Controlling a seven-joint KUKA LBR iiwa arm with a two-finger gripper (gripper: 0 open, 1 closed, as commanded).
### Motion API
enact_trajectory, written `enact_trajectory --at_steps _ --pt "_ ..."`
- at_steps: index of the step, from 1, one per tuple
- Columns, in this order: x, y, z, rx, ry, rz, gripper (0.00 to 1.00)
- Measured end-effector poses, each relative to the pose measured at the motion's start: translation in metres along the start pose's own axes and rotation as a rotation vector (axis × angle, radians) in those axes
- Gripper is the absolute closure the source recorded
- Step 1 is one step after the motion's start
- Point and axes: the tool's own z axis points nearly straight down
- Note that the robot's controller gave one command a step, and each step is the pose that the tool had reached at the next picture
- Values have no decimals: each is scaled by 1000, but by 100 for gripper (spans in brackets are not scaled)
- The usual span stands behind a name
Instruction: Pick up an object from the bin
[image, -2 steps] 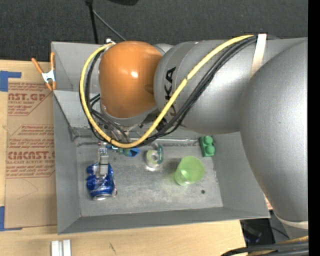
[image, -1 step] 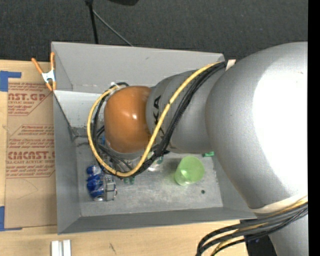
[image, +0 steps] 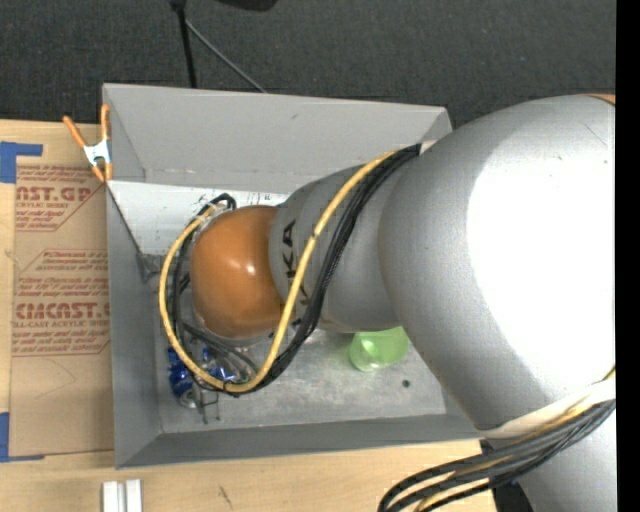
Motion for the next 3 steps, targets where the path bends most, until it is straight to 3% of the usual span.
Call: enact_trajectory --at_steps 1,2,3 --pt "2 5 1 -8 4 -3 100" --pt "-3 -8 -128 5 26 -34 100" --pt "4 9 -61 6 41 -3 100"
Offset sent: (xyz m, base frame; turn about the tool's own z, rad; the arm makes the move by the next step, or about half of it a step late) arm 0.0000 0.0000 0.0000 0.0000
